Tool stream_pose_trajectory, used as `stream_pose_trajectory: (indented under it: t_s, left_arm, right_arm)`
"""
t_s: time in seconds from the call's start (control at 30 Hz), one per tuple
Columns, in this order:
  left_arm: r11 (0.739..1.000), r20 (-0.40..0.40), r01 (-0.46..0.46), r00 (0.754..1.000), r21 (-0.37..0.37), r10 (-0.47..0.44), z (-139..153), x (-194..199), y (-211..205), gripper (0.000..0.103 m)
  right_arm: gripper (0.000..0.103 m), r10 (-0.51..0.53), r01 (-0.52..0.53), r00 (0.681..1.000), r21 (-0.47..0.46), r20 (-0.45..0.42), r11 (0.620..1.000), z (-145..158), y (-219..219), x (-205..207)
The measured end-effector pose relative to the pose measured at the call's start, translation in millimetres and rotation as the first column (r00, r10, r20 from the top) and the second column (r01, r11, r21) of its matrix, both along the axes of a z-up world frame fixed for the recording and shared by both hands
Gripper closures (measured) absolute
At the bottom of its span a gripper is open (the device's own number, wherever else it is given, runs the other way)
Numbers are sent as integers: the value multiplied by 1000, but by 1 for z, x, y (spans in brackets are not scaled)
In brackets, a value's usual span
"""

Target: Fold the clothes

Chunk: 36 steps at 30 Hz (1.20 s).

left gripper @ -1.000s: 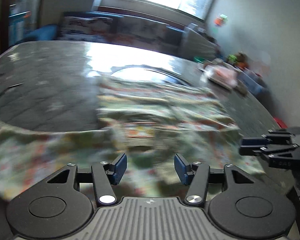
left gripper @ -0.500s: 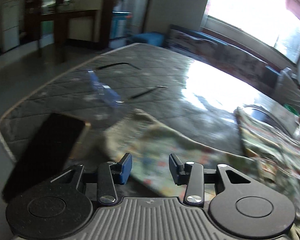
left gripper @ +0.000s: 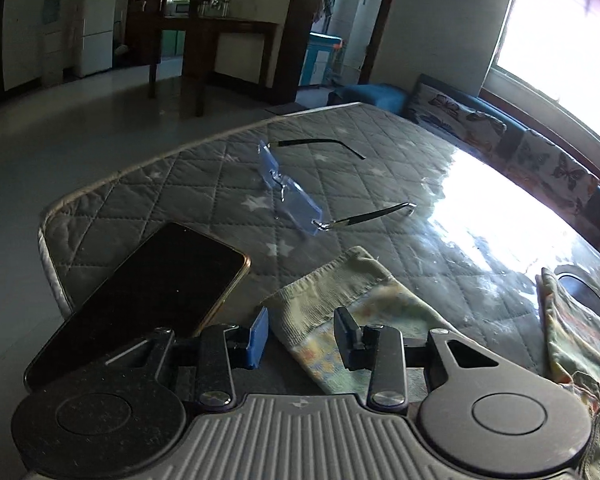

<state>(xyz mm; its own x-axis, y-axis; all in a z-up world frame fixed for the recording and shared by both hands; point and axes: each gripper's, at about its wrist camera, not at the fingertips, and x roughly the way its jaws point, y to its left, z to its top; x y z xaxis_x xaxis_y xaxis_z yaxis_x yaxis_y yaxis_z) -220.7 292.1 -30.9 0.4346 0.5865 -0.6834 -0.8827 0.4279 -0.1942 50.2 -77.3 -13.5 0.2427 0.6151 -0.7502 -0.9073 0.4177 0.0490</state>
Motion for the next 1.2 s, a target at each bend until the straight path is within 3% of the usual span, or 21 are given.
stream_pose_trajectory:
  t_s: [0.23,0.33,0.5,0.6,0.73,0.83,0.97,1.2]
  left_arm:
    - [999,-16,-43,999,-7,43,-3,4,6,67]
    - [998,-34,-59,998,13,59,-4,6,7,84]
    - [999,-9,-51,999,8,51,-4,2,8,95]
    - [999,51,-25,998,22,24,5,-1,3,97]
    - [994,181,88,979,66,-99,38,1,-20,98]
    - [969,259,219,935,115,-243,66,13,-49,98]
    - [898,335,412,833,157,-441,94,39,-90,98]
    - [697,398,696,598,172,-696,105,91,-163,98]
  right_arm:
    - [70,2,-2,1000,2,2,1000,0,0,-2]
    - [70,-2,2,1000,4,3,1000,0,-1,-2]
    - [70,-10,10,1000,16,5,1000,2,-3,-2]
    - [70,-15,15,1000,32,10,999,5,-5,-2]
    - [70,-30,29,999,53,17,998,9,-12,-1]
    - [70,-46,44,999,67,19,997,11,-17,0]
    - [70,-73,71,997,95,22,993,16,-27,4]
    - [70,-159,156,987,141,10,978,22,-55,14]
